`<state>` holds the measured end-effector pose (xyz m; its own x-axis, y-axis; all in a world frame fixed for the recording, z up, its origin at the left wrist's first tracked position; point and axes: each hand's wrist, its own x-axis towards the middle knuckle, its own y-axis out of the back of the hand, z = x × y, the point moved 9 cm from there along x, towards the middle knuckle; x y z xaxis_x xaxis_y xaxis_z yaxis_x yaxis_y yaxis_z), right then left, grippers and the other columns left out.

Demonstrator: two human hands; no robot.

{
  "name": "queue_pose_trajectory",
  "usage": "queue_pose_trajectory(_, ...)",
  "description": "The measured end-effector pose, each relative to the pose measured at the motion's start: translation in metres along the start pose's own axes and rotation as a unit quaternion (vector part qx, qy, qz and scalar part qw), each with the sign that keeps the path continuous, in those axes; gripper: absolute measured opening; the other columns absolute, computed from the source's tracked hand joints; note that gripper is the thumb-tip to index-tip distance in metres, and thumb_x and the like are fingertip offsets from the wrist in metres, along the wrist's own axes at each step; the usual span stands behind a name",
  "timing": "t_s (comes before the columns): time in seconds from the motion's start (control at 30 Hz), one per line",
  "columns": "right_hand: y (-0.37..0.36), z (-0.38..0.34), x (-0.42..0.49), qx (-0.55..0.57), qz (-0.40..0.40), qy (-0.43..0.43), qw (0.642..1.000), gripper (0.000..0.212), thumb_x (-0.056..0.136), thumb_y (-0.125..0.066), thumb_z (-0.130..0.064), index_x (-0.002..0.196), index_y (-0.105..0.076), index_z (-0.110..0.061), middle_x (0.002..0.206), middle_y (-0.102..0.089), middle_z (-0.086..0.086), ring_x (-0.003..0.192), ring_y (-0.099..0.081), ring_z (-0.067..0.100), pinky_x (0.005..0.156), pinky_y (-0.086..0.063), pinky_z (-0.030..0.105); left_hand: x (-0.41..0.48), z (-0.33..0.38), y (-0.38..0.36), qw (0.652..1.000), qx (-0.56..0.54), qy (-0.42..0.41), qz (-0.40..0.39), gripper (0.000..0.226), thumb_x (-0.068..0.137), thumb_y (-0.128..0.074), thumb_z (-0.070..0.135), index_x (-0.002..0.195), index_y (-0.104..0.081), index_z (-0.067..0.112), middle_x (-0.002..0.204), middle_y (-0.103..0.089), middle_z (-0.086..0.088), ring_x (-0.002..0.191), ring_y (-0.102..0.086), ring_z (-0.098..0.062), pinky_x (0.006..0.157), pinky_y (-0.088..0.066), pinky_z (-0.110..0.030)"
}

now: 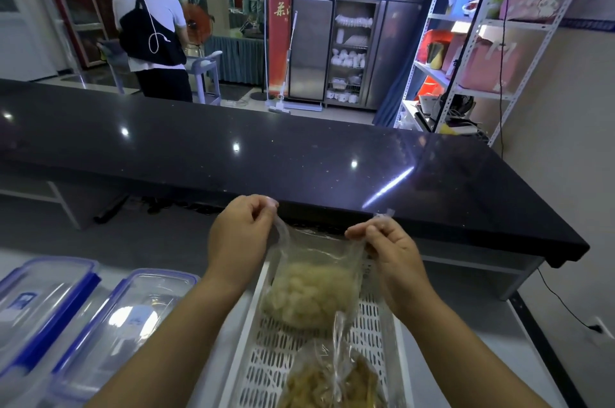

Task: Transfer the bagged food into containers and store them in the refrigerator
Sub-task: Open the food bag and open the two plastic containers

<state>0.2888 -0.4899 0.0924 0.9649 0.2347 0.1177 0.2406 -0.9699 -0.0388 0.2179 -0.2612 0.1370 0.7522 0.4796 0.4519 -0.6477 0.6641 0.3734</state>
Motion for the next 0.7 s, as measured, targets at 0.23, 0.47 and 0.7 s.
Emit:
queue_pose_trajectory(0.23, -0.016, -0.021, -0.002, -0.057, -0.052, 0.076, 0.994, 0.018, 0.097, -0.039, -0.004, 0.091, -0.057, -0.005, 0.073, -0.058, 0.004, 0.067, -0.056, 0.008, 0.065, -0.048, 0.016, -0.055, 0.074, -0.053, 0.854, 0.235, -0.461, -0.059, 0.013, 0.079, -0.068, 0.014, 0.089, -0.071, 0.022, 0.09, -0.07, 0.006, 0.096, -0.058, -0.016, 0.086, -0.042, -0.03)
queue_pose_trajectory(0.47, -0.027, -0.021, -0.004, -0.445, -0.096, 0.163, 0.875, 0.012, 0.093, -0.048, -0.022, 0.088, -0.06, -0.023, 0.074, -0.06, -0.008, 0.075, -0.051, 0.018, 0.063, -0.044, 0.033, -0.039, 0.025, -0.083, 0.842, 0.372, -0.333, -0.206, 0.057, 0.09, -0.031, 0.052, 0.062, -0.071, 0.022, 0.065, -0.068, 0.009, 0.08, -0.061, -0.01, 0.086, -0.035, -0.03)
queue_pose_trajectory(0.7, -0.043, -0.021, -0.004, -0.672, -0.096, 0.227, 0.699, 0.029, 0.096, -0.041, -0.038, 0.088, -0.065, -0.024, 0.081, -0.055, -0.007, 0.063, -0.049, 0.014, 0.056, -0.031, 0.026, -0.027, -0.001, -0.067, 0.837, 0.446, -0.235, -0.21, 0.025, 0.082, -0.053, 0.041, 0.084, -0.073, 0.026, 0.085, -0.072, 0.007, 0.119, -0.05, -0.015, 0.106, -0.007, -0.034)
